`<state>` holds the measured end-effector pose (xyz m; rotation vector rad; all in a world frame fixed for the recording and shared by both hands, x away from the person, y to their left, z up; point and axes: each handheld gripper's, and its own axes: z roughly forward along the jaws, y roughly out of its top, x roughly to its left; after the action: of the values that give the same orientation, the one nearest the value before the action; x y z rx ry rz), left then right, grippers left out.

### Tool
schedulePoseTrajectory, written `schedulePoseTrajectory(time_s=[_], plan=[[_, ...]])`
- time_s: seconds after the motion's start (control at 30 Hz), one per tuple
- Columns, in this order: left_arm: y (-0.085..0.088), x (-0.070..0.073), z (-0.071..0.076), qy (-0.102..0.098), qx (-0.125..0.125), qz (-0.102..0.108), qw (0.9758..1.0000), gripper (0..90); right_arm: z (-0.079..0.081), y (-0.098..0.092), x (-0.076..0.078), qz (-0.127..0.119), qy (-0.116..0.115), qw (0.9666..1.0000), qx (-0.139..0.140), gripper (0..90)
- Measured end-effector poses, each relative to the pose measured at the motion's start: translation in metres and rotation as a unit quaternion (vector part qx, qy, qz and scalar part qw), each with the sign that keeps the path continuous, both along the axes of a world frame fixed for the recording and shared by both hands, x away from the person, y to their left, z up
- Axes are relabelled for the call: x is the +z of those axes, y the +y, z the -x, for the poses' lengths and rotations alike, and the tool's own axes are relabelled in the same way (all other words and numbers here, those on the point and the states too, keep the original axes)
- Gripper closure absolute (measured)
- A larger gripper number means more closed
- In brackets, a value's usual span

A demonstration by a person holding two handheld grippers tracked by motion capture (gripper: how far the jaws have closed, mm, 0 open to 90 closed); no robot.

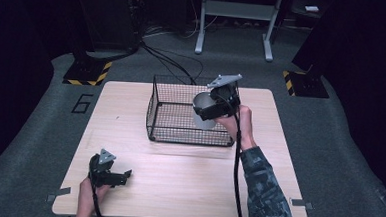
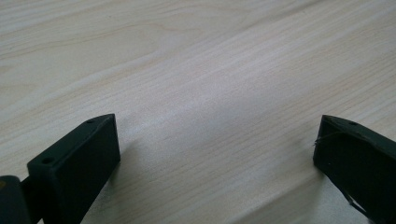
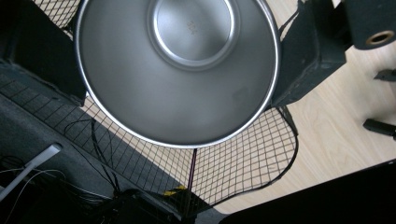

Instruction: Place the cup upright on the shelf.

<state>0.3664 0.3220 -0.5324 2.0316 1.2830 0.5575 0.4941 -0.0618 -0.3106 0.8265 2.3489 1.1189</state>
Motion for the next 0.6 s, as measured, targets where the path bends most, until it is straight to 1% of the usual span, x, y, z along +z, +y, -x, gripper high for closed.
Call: schedulePoseTrajectory(time_s=[0.03, 0.07, 0.13, 0.17, 0.23, 0.3, 0.33, 0.37, 0.4, 0.43, 0.47, 0.5, 0.53, 0.57, 0.6], plan=[[0.000, 0.000, 0.000, 0.000, -0.001, 0.000, 1.0000, 0.5, -0.003, 0.002, 0.001, -0.001, -0.005, 1.0000, 0.000, 6.0], [0.000, 0.000, 0.000, 0.000, -0.001, 0.001, 1.0000, 0.4, -0.005, 0.003, 0.002, 0.004, -0.004, 1.0000, 0.002, 6.0], [0.000, 0.000, 0.000, 0.000, 0.000, 0.000, 1.0000, 0.5, -0.007, 0.005, 0.002, 0.002, -0.001, 1.0000, -0.002, 6.0], [0.000, 0.000, 0.000, 0.000, 0.000, 0.000, 1.0000, 0.5, -0.013, 0.009, 0.002, 0.006, 0.000, 1.0000, -0.003, 6.0], [0.000, 0.000, 0.000, 0.000, 0.000, 0.000, 1.0000, 0.5, -0.015, 0.010, 0.002, 0.007, 0.004, 1.0000, -0.004, 6.0], [0.000, 0.000, 0.000, 0.000, -0.001, -0.001, 1.0000, 0.5, -0.021, 0.013, 0.001, 0.007, 0.007, 0.9999, -0.005, 6.0], [0.001, 0.000, 0.000, 0.002, -0.005, -0.005, 1.0000, 0.5, -0.025, 0.015, 0.000, 0.012, 0.001, 0.9999, -0.004, 6.0], [0.001, 0.000, 0.000, 0.002, -0.005, -0.004, 1.0000, 0.5, -0.025, 0.017, -0.001, 0.007, 0.010, 0.9999, -0.012, 6.0], [0.001, 0.000, 0.000, 0.002, -0.004, -0.005, 1.0000, 0.5, -0.028, 0.018, -0.002, 0.009, 0.008, 0.9999, -0.009, 6.0], [0.001, 0.000, 0.000, 0.002, -0.005, -0.004, 1.0000, 0.5, -0.032, 0.020, -0.004, 0.010, 0.015, 0.9997, -0.015, 6.0], [0.001, 0.000, 0.000, 0.002, -0.005, -0.004, 1.0000, 0.5, -0.035, 0.020, -0.004, 0.018, 0.010, 0.9998, -0.006, 6.0], [0.001, 0.000, 0.000, 0.002, -0.004, -0.005, 1.0000, 0.5, -0.036, 0.022, -0.005, 0.012, 0.010, 0.9998, -0.012, 6.0], [0.001, 0.000, 0.000, 0.002, -0.005, -0.004, 1.0000, 0.5, -0.038, 0.022, -0.006, 0.012, 0.016, 0.9997, -0.016, 6.0], [0.001, 0.000, 0.000, 0.002, -0.004, -0.004, 1.0000, 0.5, -0.041, 0.022, -0.007, 0.018, 0.011, 0.9997, -0.010, 6.0], [0.001, 0.000, 0.000, 0.002, -0.004, -0.005, 1.0000, 0.5, -0.041, 0.024, -0.008, 0.012, 0.017, 0.9996, -0.018, 6.0]])
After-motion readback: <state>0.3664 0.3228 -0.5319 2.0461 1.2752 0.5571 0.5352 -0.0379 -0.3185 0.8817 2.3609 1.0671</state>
